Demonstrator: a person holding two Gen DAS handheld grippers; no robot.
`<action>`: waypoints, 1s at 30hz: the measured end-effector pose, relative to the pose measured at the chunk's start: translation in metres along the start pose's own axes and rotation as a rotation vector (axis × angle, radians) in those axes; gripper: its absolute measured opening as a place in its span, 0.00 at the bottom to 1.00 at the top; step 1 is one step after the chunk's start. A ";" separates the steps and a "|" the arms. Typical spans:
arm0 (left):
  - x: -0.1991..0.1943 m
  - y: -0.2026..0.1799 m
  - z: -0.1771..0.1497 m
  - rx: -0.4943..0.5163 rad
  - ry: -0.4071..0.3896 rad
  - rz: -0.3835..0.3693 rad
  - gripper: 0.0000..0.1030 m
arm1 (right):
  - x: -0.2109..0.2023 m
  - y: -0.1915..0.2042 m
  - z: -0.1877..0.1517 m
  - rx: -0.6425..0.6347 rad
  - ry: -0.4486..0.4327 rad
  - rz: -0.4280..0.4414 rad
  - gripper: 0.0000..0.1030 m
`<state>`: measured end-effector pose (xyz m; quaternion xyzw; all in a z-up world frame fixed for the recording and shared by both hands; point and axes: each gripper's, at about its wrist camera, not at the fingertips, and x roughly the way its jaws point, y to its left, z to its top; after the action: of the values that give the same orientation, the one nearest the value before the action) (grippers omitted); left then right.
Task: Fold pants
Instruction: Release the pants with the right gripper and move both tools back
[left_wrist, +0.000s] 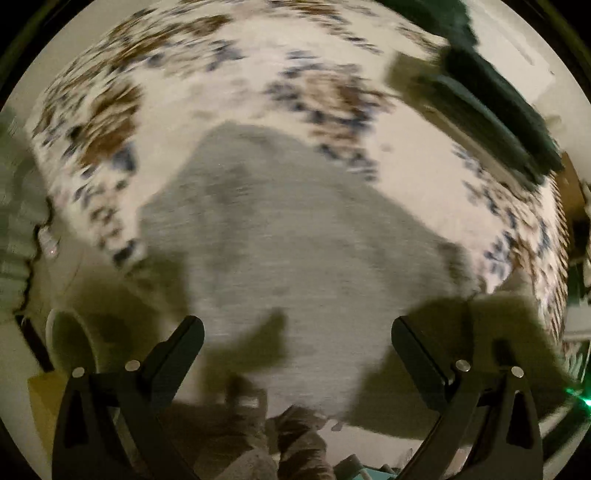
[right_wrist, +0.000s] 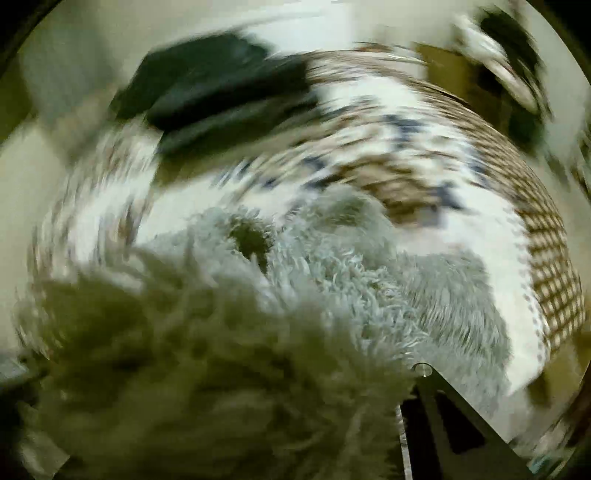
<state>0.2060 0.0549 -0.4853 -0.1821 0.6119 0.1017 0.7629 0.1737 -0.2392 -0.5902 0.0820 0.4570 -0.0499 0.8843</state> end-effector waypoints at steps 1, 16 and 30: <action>0.002 0.011 -0.001 -0.018 0.005 0.009 1.00 | 0.009 0.018 -0.008 -0.054 0.027 -0.007 0.21; -0.016 0.008 0.015 -0.032 -0.003 -0.131 1.00 | -0.020 0.050 -0.038 -0.260 0.300 0.217 0.86; 0.085 -0.147 -0.025 0.341 0.285 -0.289 0.12 | 0.008 -0.217 -0.054 0.557 0.473 0.025 0.86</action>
<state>0.2583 -0.0950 -0.5496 -0.1489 0.6891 -0.1397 0.6953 0.0995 -0.4422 -0.6487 0.3345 0.6166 -0.1412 0.6986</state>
